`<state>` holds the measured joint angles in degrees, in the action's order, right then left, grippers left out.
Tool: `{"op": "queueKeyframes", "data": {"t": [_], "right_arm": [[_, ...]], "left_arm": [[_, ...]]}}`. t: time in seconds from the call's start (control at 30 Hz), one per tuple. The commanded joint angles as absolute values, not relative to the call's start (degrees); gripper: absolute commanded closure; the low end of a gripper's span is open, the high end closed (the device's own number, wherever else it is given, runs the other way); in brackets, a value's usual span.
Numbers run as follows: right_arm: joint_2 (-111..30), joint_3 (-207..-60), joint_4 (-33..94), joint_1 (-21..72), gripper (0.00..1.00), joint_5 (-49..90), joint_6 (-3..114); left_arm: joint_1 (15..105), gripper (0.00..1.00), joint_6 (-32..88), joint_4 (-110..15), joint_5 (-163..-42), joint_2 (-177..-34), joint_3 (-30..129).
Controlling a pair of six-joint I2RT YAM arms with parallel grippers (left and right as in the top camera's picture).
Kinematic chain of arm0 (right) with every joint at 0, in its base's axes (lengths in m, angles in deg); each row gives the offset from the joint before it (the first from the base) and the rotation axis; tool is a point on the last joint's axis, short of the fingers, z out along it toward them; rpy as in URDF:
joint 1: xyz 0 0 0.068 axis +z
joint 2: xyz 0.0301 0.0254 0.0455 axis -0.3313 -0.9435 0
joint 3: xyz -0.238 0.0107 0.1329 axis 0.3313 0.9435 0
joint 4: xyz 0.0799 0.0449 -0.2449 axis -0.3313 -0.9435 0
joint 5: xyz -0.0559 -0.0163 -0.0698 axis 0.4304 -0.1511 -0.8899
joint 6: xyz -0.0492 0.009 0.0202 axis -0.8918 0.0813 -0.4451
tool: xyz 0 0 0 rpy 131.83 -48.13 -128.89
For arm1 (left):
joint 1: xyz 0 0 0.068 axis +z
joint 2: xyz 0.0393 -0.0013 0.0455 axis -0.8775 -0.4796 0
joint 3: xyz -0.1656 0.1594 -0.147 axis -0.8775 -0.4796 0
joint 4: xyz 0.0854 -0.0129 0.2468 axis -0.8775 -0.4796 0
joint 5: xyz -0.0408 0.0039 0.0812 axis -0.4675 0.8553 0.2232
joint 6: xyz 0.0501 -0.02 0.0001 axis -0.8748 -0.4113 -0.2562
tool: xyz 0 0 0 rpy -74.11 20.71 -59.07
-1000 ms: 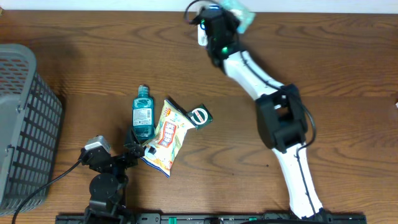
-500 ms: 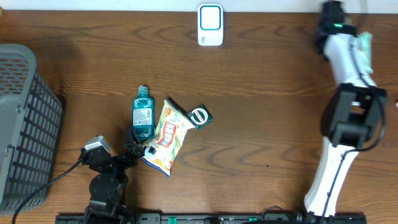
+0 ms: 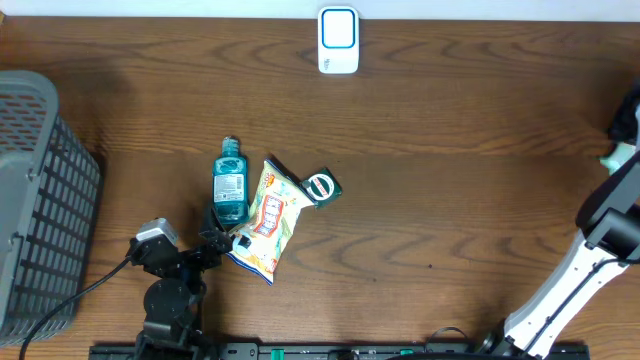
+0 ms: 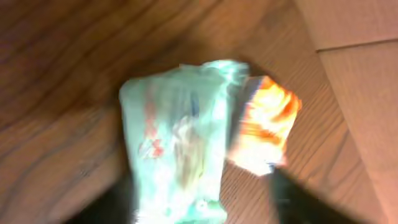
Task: Scan the item barcode
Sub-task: 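Carry the wipes pack to the right edge and release it, then move the right gripper to the green tin and grasp it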
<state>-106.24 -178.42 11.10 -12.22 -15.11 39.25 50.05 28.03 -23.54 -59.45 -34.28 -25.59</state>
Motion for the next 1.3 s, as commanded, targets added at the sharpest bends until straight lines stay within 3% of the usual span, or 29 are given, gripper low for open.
{"op": "queueKeyframes", "data": {"t": [0.0, 0.3, 0.6, 0.9, 1.07, 1.27], "right_arm": [[-100.56, -178.7, 11.19, -11.35, 0.01, -11.79, 43.09], [-84.01, -178.7, 11.67, -4.97, 0.01, 15.6, 49.94], [-77.83, -178.68, 7.25, 10.38, 0.01, 40.1, 61.15], [-83.86, -178.68, -0.99, 29.74, 0.01, 42.07, 64.75], [-92.41, -178.68, -1.47, 42.68, 0.01, 29.11, 64.75], [-103.14, -178.68, 1.35, 50.9, 0.38, 23.29, 65.45]], "left_arm": [[50.12, 0.02, 28.36, -24.96, -59.13, -34.17, -26.6], [50.12, 0.02, 28.38, -24.96, -59.13, -34.17, -26.6], [50.12, 0.02, 28.38, -24.96, -59.1, -34.17, -26.6], [50.12, 0.02, 28.36, -24.96, -59.13, -34.17, -26.6], [50.12, 0.02, 28.36, -24.96, -59.13, -34.17, -26.6], [50.12, 0.02, 28.38, -24.96, -59.13, -34.17, -26.6]]}}
